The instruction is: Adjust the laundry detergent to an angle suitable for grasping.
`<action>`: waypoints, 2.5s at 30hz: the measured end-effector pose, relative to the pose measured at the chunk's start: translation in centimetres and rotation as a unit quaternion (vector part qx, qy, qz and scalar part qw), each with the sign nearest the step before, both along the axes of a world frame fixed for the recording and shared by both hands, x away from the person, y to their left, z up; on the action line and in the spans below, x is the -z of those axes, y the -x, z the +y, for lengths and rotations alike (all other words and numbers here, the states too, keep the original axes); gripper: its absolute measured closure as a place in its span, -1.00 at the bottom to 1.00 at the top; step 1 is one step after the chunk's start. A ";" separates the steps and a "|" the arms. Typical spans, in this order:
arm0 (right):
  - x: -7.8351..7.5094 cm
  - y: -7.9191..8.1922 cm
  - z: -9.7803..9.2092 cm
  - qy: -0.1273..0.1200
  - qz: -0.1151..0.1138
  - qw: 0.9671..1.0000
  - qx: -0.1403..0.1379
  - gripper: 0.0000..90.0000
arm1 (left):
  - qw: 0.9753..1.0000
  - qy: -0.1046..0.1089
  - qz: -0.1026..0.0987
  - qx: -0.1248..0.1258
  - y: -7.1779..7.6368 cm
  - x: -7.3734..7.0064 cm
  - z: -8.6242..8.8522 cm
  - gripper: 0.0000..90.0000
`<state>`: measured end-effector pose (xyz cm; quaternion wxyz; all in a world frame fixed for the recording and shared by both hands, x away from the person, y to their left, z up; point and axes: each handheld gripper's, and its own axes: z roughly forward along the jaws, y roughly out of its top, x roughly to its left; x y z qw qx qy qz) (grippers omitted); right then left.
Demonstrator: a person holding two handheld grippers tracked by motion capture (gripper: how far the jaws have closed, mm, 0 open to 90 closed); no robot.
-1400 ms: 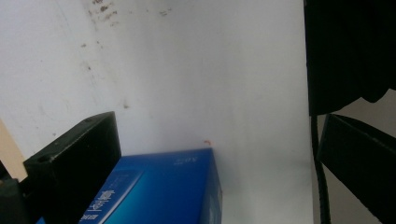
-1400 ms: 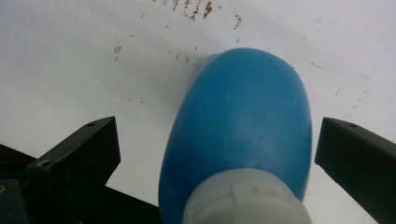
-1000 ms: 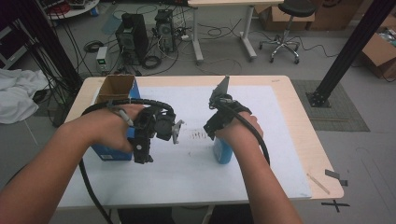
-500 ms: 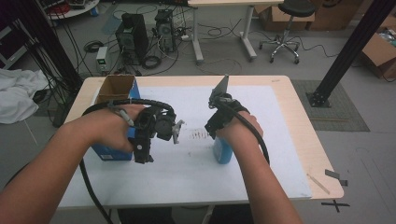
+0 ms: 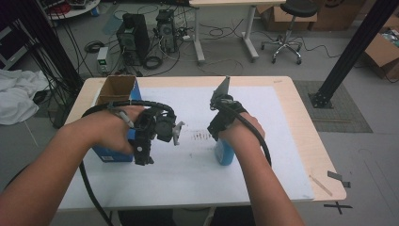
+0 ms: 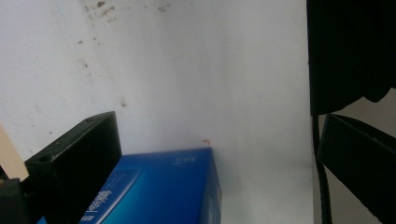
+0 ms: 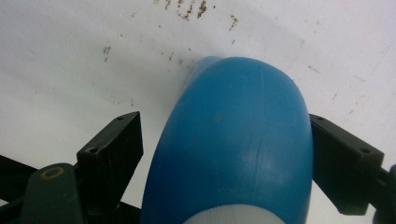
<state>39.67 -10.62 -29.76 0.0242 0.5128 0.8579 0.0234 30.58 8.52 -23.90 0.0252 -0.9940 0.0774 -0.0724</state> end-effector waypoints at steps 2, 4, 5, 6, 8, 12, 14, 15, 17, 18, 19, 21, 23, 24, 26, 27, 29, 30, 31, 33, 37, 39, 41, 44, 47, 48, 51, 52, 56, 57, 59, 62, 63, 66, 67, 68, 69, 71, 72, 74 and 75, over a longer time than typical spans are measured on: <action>0.0 0.0 0.1 -0.001 0.000 1.000 -0.002 -0.60 | 1.000 0.000 -0.001 0.000 -0.1 0.0 0.0 -1.00; 0.0 0.0 0.2 0.005 -0.003 1.000 -0.003 -0.49 | 1.000 0.000 -0.003 -0.001 -0.1 -0.1 0.1 -1.00; 0.0 0.0 0.2 0.006 -0.003 1.000 -0.002 -0.49 | 1.000 -0.002 -0.002 -0.001 -0.1 -0.1 0.1 -0.99; 0.0 0.0 0.2 0.006 -0.003 1.000 -0.002 -0.49 | 1.000 -0.001 -0.002 -0.001 -0.1 -0.1 0.1 -0.99; 0.0 0.0 0.2 0.002 -0.003 1.000 -0.002 -0.47 | 1.000 0.000 -0.001 -0.004 0.0 0.0 0.1 -0.99; -0.1 0.0 0.2 0.000 -0.005 1.000 -0.005 -0.37 | 1.000 0.000 -0.003 0.001 0.0 0.0 0.1 -0.99; -0.1 0.0 0.2 -0.001 -0.007 1.000 -0.007 -0.36 | 1.000 -0.001 -0.003 -0.001 0.0 0.0 0.1 -0.99; -0.1 0.0 0.2 -0.001 -0.006 1.000 -0.007 -0.36 | 1.000 -0.001 -0.002 0.000 0.0 -0.1 0.2 -0.99; -0.1 0.0 0.2 -0.001 -0.005 1.000 -0.005 -0.35 | 1.000 0.000 -0.002 -0.004 0.0 -0.1 0.2 -0.99; -0.1 0.0 0.2 -0.001 -0.005 1.000 -0.005 -0.35 | 1.000 0.000 -0.002 -0.004 0.0 -0.1 0.2 -0.99; -0.1 0.0 0.2 -0.001 -0.007 1.000 -0.005 -0.34 | 1.000 -0.001 -0.003 -0.001 0.0 -0.1 0.2 -0.99; -0.2 0.0 0.2 0.001 -0.011 1.000 -0.004 -0.28 | 1.000 -0.001 -0.003 -0.002 0.0 0.0 0.3 -0.99; -0.2 0.0 0.2 0.008 -0.015 1.000 -0.002 -0.22 | 1.000 -0.002 -0.003 -0.003 0.0 0.0 0.3 -0.99; -0.1 0.0 0.2 0.007 -0.015 1.000 -0.002 -0.22 | 1.000 -0.002 -0.003 -0.003 0.0 0.0 0.3 -0.99; -0.1 0.0 0.2 0.010 -0.014 1.000 -0.002 -0.22 | 1.000 -0.006 -0.004 -0.004 -0.1 0.1 0.1 -0.99; -0.1 -0.1 0.3 0.011 -0.012 1.000 0.001 -0.21 | 1.000 -0.006 -0.005 -0.004 -0.1 0.0 0.0 -0.99; -0.1 -0.1 0.2 0.010 -0.012 1.000 0.005 -0.20 | 1.000 -0.004 -0.007 0.000 0.0 -0.1 -0.1 -0.99; -0.1 -0.1 0.2 0.010 -0.012 1.000 0.005 -0.20 | 1.000 -0.004 -0.007 0.000 0.0 -0.1 -0.1 -0.99; -0.2 -0.1 0.2 0.011 -0.010 1.000 0.003 -0.19 | 1.000 -0.004 -0.008 0.001 0.0 -0.2 -0.1 -0.99; -0.2 -0.2 0.2 0.012 -0.010 1.000 -0.002 -0.19 | 1.000 -0.003 -0.010 0.001 0.1 -0.3 -0.1 -0.99; -0.2 -0.3 0.1 0.013 -0.005 1.000 -0.006 -0.18 | 1.000 -0.003 -0.009 -0.004 0.1 -0.4 0.0 -0.99; -0.2 -0.4 -0.1 0.010 -0.002 1.000 -0.011 -0.17 | 1.000 -0.004 -0.010 -0.002 0.0 -0.4 0.1 -0.99; -0.4 -0.4 -0.1 0.013 -0.002 1.000 -0.019 -0.17 | 1.000 -0.002 -0.010 -0.004 0.0 -0.4 0.2 -0.99; -0.8 -0.4 0.0 0.015 0.000 0.999 -0.031 -0.17 | 1.000 -0.003 -0.011 -0.005 -0.1 -0.4 0.2 -0.99; -1.4 -0.4 0.1 0.012 0.000 0.999 -0.048 -0.16 | 1.000 -0.002 -0.010 -0.006 -0.1 -0.3 0.2 -0.99; -1.6 -0.4 0.1 0.012 0.003 0.999 -0.052 -0.16 | 1.000 -0.002 -0.010 -0.006 -0.1 -0.3 0.2 -0.99; -2.0 -0.4 0.2 0.011 0.001 0.998 -0.067 -0.16 | 1.000 -0.003 -0.011 -0.005 -0.2 -0.4 0.1 -0.99; -2.0 -0.4 0.2 0.011 0.001 0.998 -0.067 -0.16 | 1.000 -0.003 -0.011 -0.005 -0.2 -0.4 0.1 -0.99; -2.5 -0.4 0.5 0.016 0.002 0.995 -0.095 -0.16 | 1.000 -0.003 -0.011 -0.006 -0.2 -0.5 0.1 -0.99; -2.5 -0.4 0.5 0.016 0.002 0.995 -0.095 -0.16 | 1.000 -0.003 -0.011 -0.009 -0.2 -0.5 0.1 -0.99; -2.8 -0.4 0.4 0.013 0.005 0.993 -0.116 -0.16 | 1.000 -0.002 -0.012 -0.008 -0.3 -0.5 0.2 -0.99; -3.1 -0.5 0.3 0.009 0.006 0.992 -0.127 -0.16 | 1.000 -0.002 -0.012 -0.011 -0.3 -0.5 0.3 -0.99; -3.1 -0.5 0.3 0.009 0.005 0.991 -0.131 -0.16 | 1.000 -0.004 -0.012 -0.011 -0.3 -0.6 0.3 -0.99; -3.5 -0.7 0.2 0.019 0.003 0.989 -0.146 -0.16 | 1.000 -0.006 -0.013 -0.012 -0.2 -0.6 0.4 -0.99; -3.5 -0.7 0.2 0.023 0.002 0.988 -0.155 -0.16 | 1.000 -0.004 -0.013 -0.013 -0.1 -0.7 0.5 -0.99; -3.5 -0.7 0.2 0.023 0.002 0.988 -0.155 -0.16 | 1.000 -0.004 -0.013 -0.013 -0.1 -0.7 0.5 -0.99; -3.6 -0.7 0.2 0.028 0.002 0.984 -0.173 -0.16 | 1.000 -0.007 -0.016 -0.012 0.0 -0.8 0.5 -0.99; -3.6 -0.6 0.2 0.032 0.001 0.979 -0.202 -0.16 | 1.000 -0.006 -0.018 -0.010 0.1 -0.9 0.5 -0.99; -3.6 -0.6 0.2 0.032 0.001 0.979 -0.202 -0.16 | 1.000 -0.006 -0.018 -0.010 0.1 -0.9 0.5 -0.99; -3.7 -0.4 0.1 0.034 -0.005 0.972 -0.231 -0.16 | 1.000 -0.006 -0.018 -0.010 0.2 -1.0 0.5 -0.99; -3.7 -0.4 0.0 0.034 -0.008 0.971 -0.238 -0.16 | 1.000 -0.006 -0.019 -0.008 0.3 -1.1 0.4 -0.99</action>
